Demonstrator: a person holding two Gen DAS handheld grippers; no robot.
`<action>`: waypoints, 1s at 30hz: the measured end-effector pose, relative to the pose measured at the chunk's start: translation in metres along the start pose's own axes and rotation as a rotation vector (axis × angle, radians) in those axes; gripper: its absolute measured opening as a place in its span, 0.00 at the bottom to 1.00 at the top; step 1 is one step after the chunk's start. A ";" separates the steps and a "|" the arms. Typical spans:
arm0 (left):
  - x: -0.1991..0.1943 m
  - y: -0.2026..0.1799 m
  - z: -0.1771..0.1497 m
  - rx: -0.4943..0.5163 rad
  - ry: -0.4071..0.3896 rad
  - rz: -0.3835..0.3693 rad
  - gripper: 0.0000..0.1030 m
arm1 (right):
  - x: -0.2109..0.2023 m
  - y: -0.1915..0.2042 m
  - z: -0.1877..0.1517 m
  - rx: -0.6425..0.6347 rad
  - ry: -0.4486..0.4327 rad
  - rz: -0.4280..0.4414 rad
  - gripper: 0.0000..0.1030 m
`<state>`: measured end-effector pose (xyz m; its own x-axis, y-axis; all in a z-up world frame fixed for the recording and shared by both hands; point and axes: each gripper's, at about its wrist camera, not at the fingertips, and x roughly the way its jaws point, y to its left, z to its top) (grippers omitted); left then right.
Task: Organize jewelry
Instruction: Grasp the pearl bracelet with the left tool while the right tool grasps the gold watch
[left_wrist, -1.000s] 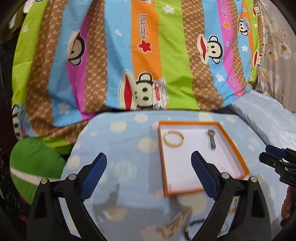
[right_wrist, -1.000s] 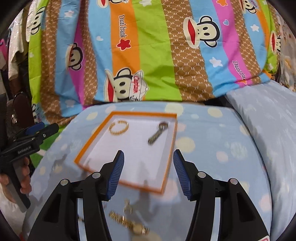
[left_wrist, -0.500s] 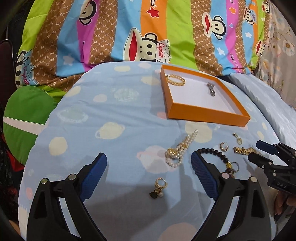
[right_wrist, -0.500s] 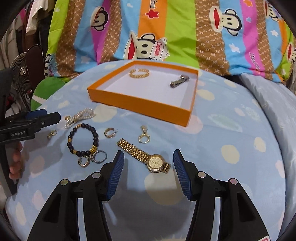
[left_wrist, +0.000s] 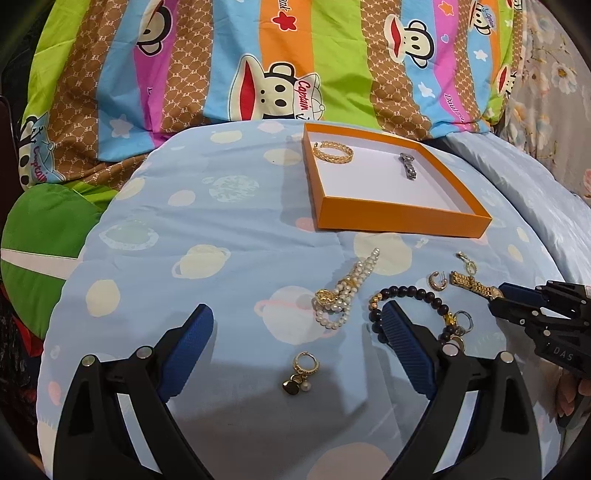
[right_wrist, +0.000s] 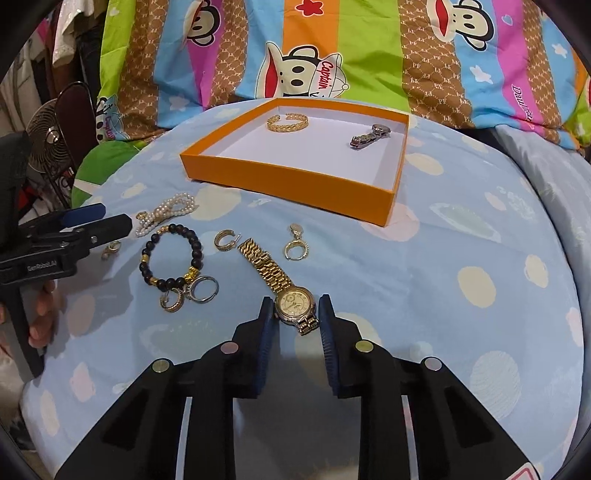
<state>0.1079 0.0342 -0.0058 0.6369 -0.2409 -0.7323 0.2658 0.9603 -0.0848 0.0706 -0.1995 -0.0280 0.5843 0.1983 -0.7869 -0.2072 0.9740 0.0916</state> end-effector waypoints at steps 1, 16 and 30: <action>0.001 -0.001 0.000 0.004 0.003 0.000 0.88 | 0.000 0.000 0.001 -0.001 0.000 -0.001 0.23; 0.033 -0.024 0.026 0.075 0.030 -0.050 0.79 | 0.004 -0.002 0.005 0.027 -0.015 0.007 0.23; 0.037 -0.019 0.022 0.056 0.068 -0.098 0.23 | 0.000 -0.006 0.005 0.057 -0.032 0.016 0.21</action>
<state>0.1427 0.0035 -0.0165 0.5562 -0.3211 -0.7665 0.3653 0.9229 -0.1215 0.0760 -0.2047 -0.0254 0.6059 0.2166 -0.7655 -0.1725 0.9751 0.1393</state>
